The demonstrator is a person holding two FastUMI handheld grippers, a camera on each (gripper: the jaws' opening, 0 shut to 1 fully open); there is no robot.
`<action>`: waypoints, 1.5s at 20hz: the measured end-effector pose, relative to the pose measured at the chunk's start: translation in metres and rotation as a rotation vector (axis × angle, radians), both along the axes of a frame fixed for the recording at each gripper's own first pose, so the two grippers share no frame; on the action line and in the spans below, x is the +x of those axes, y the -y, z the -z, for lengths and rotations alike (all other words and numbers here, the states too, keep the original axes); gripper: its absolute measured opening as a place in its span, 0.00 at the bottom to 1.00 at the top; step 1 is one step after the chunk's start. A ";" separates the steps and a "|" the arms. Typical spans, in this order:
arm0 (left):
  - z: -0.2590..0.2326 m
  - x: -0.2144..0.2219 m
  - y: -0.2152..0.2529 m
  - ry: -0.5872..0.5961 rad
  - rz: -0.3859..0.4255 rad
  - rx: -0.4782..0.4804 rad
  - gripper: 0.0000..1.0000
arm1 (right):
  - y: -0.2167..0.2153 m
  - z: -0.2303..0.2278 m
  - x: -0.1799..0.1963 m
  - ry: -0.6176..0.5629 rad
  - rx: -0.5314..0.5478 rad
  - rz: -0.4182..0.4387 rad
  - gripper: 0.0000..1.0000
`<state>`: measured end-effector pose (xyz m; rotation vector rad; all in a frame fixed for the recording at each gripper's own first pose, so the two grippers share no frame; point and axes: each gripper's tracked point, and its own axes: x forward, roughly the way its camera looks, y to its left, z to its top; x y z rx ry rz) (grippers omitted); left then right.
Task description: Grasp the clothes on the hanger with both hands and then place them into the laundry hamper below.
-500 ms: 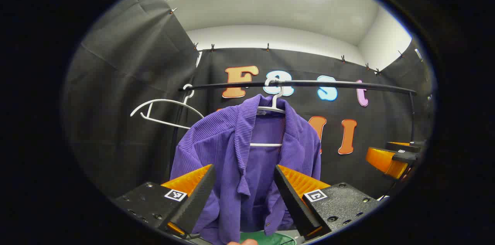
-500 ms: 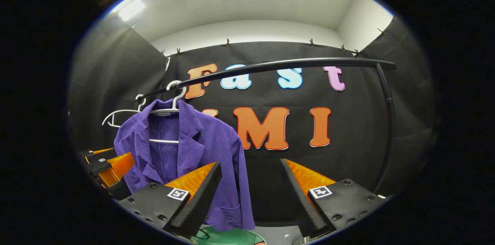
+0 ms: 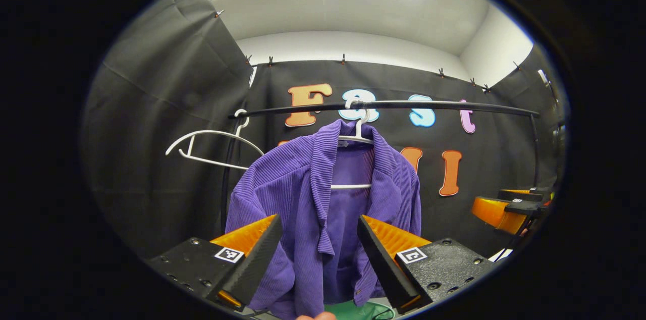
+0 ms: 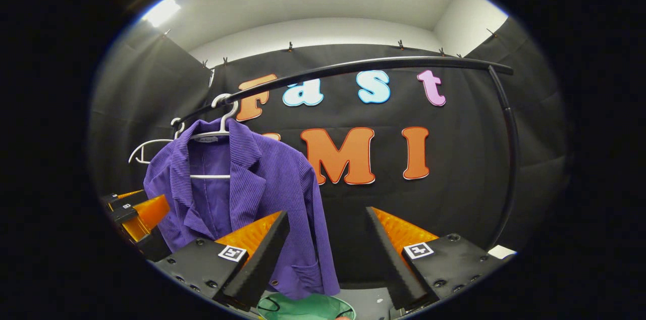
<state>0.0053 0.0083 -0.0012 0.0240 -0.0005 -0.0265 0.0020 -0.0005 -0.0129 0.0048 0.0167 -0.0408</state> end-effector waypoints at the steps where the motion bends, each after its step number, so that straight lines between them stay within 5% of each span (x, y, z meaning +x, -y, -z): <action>1: 0.000 0.000 -0.001 0.000 -0.005 0.006 0.92 | 0.001 -0.003 -0.001 0.011 0.001 0.006 0.98; 13: 0.001 -0.006 -0.009 0.002 -0.055 0.002 0.99 | 0.010 0.009 -0.005 -0.010 0.017 -0.011 0.98; 17: 0.000 -0.006 -0.019 -0.001 -0.083 0.027 0.92 | 0.001 0.014 0.002 -0.018 0.057 -0.050 0.98; 27: -0.013 -0.008 -0.051 0.006 -0.100 0.026 0.95 | -0.133 0.032 0.087 -0.077 0.126 -0.333 0.99; 30: -0.012 -0.006 -0.068 -0.003 -0.102 0.042 0.95 | -0.162 0.056 0.114 -0.128 0.132 -0.307 1.00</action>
